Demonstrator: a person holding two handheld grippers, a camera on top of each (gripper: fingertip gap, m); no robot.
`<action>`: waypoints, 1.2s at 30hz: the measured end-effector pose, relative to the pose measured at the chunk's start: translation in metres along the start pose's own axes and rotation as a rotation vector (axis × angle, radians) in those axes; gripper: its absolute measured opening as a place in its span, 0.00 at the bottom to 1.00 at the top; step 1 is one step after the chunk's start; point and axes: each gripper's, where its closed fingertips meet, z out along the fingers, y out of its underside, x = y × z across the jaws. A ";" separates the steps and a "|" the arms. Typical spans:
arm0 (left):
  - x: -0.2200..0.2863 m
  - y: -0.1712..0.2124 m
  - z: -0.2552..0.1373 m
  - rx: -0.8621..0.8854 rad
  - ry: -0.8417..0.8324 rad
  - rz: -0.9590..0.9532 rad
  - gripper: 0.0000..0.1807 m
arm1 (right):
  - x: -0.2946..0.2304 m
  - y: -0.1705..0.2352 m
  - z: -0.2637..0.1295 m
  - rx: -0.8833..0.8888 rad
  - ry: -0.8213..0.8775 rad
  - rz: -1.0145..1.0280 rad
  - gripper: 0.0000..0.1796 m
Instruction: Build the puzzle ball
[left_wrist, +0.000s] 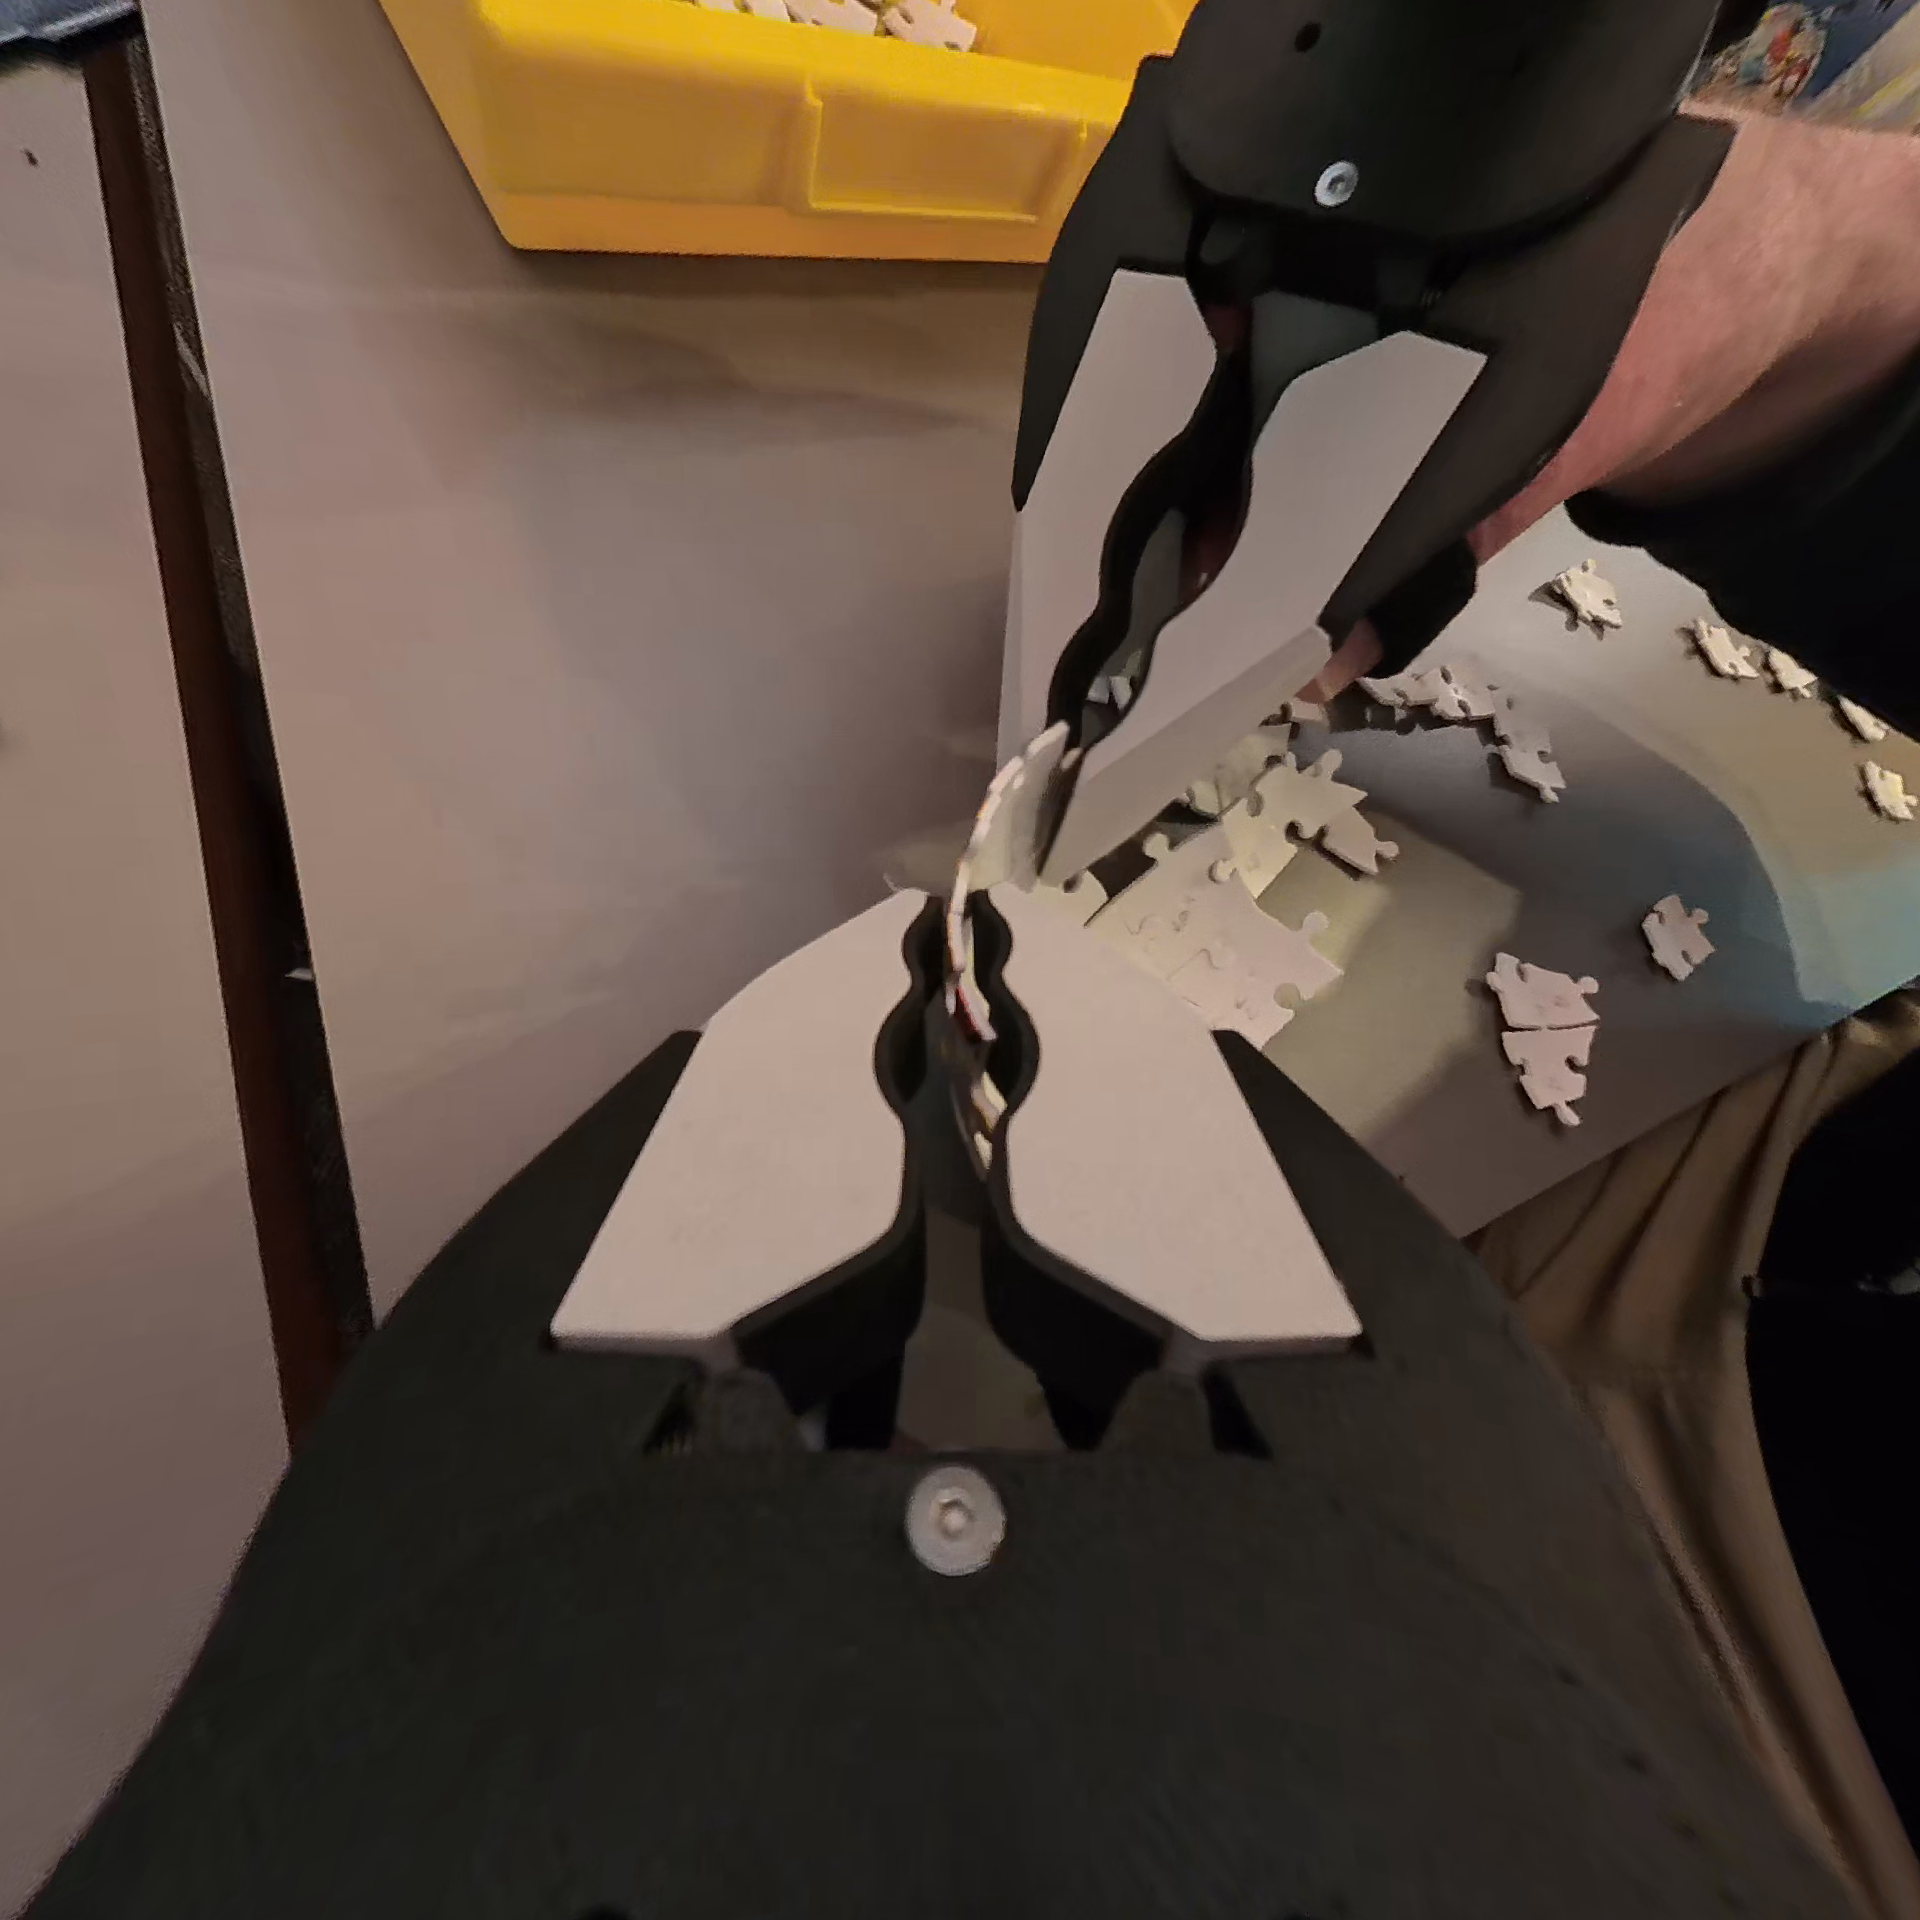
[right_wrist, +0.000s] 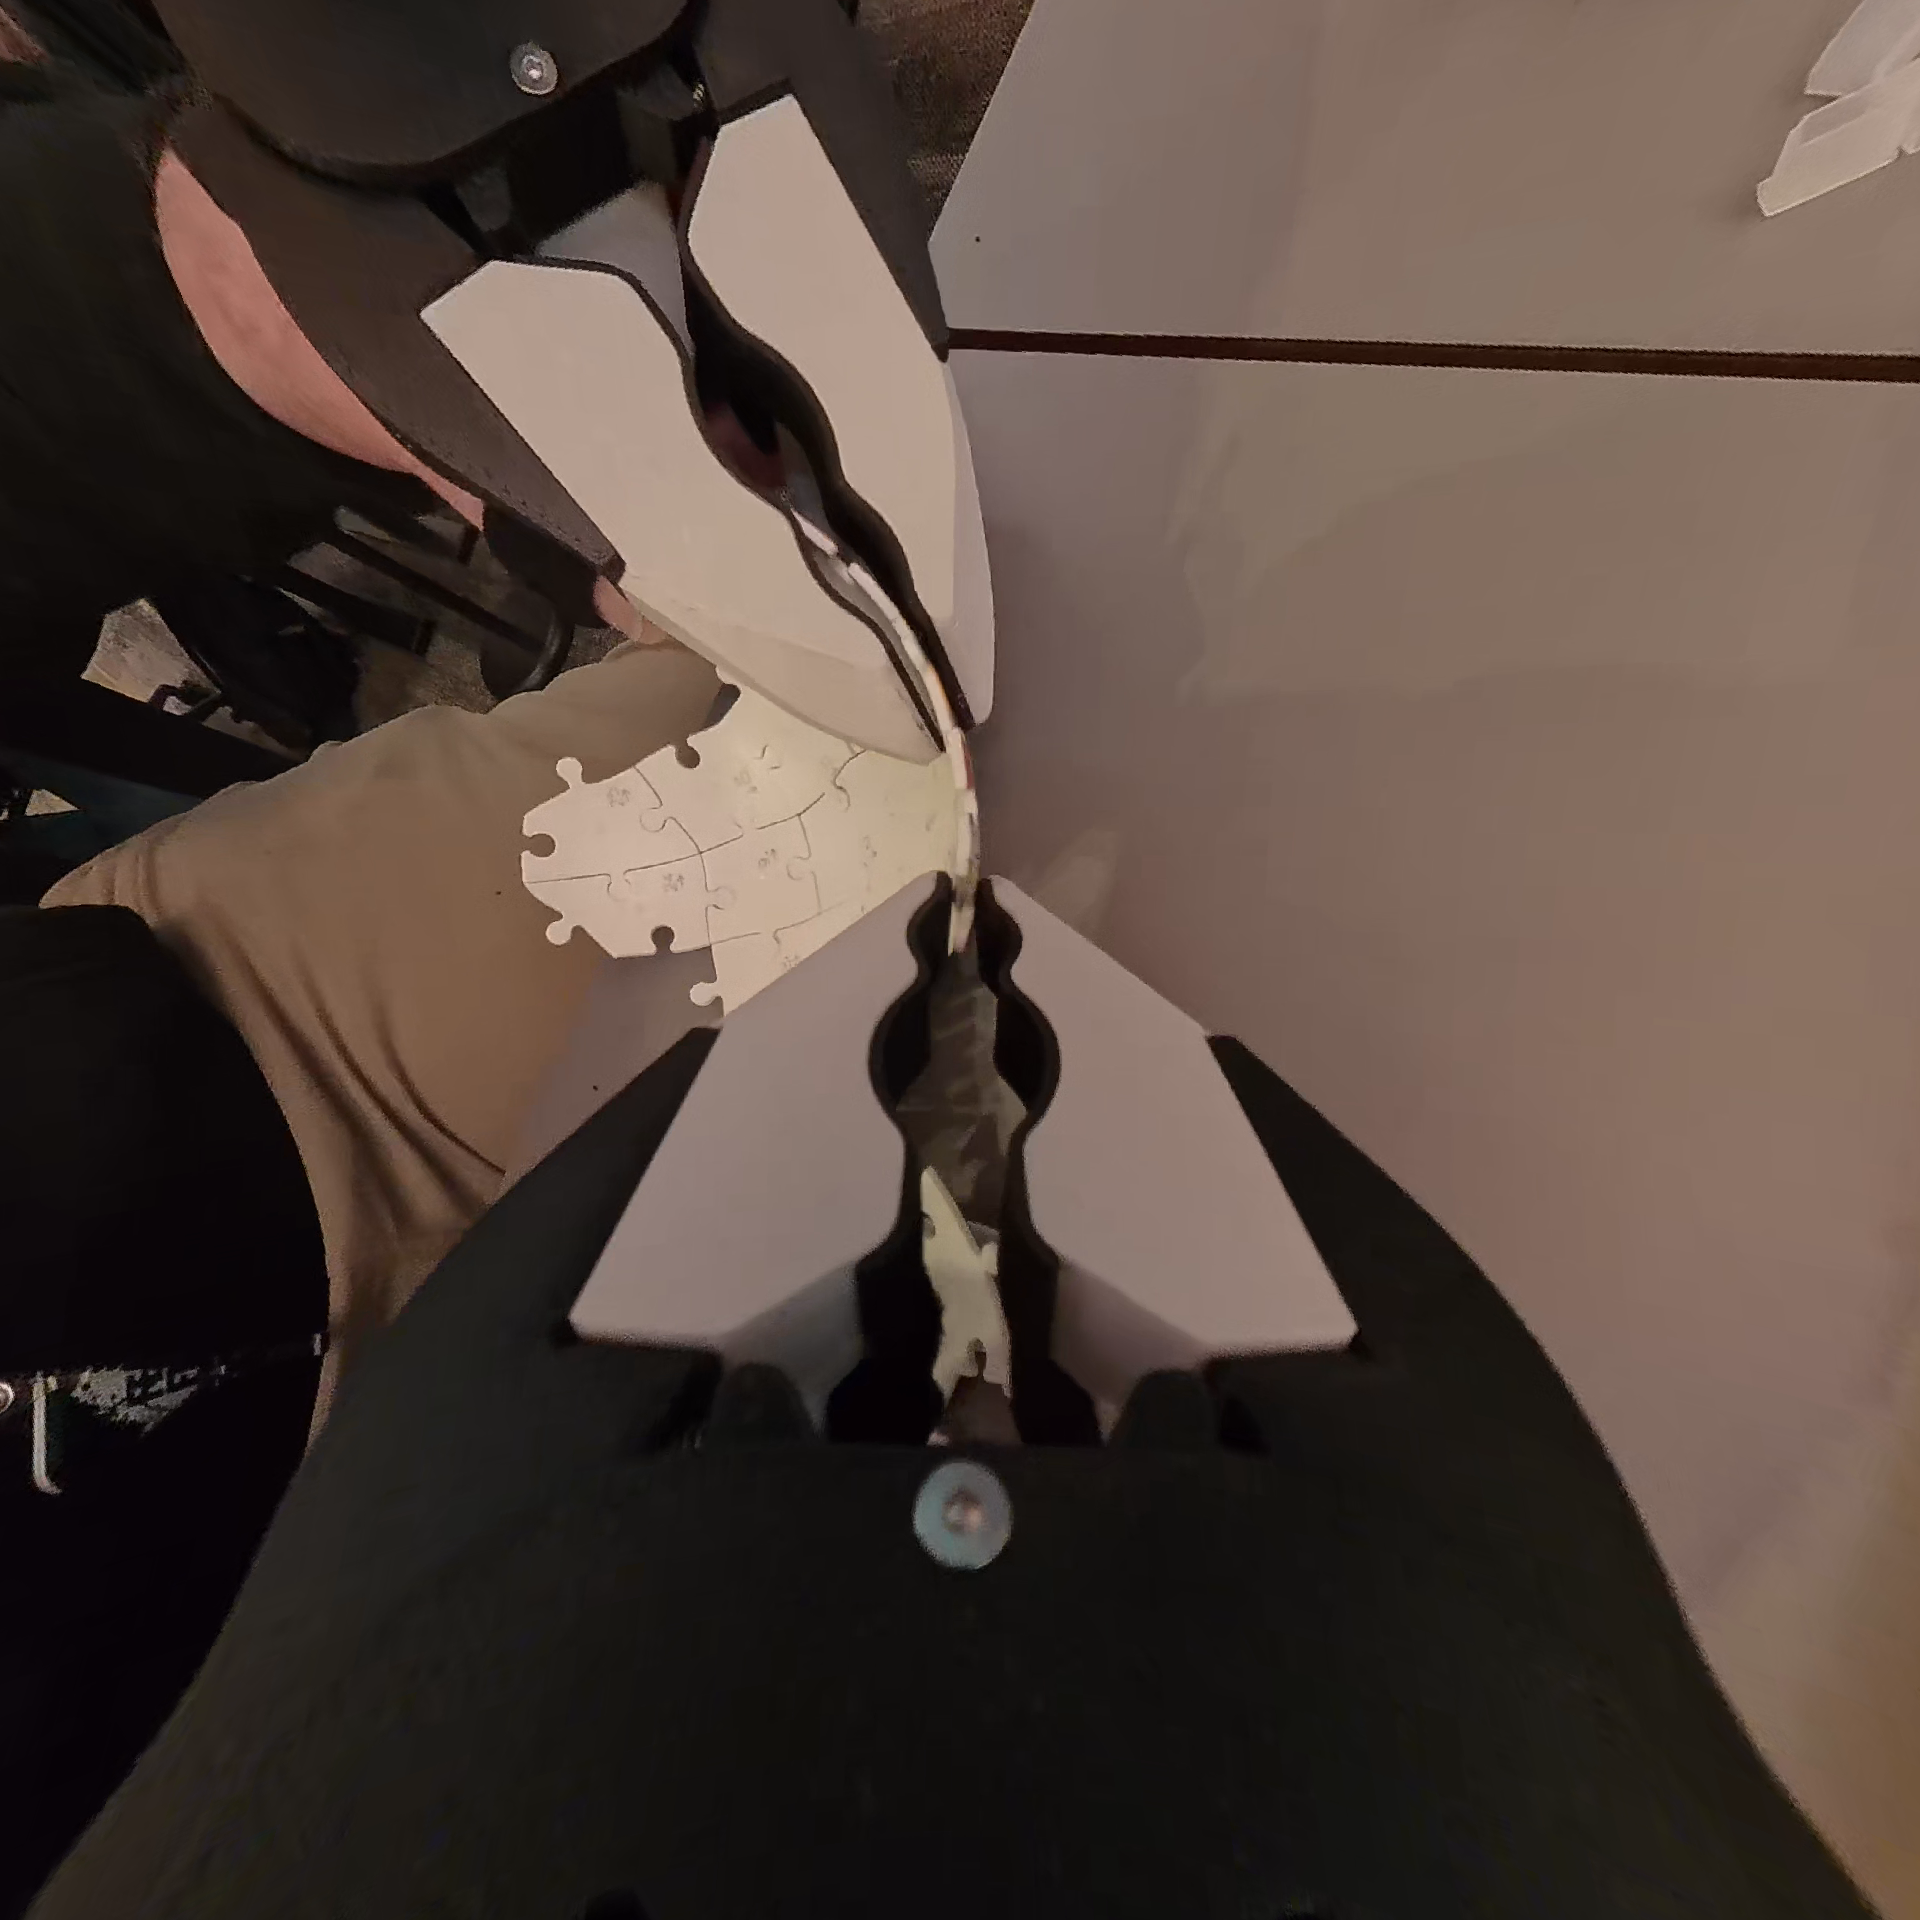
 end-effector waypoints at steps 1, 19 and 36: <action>0.000 0.000 0.000 0.006 -0.007 0.002 0.03 | 0.000 0.000 0.000 0.002 0.001 -0.001 0.01; 0.010 0.005 -0.011 0.009 0.030 0.028 0.12 | -0.008 -0.004 0.001 -0.025 -0.012 -0.049 0.00; 0.009 0.017 -0.006 -0.211 0.035 0.117 0.03 | -0.010 -0.012 -0.007 -0.082 0.011 -0.133 0.07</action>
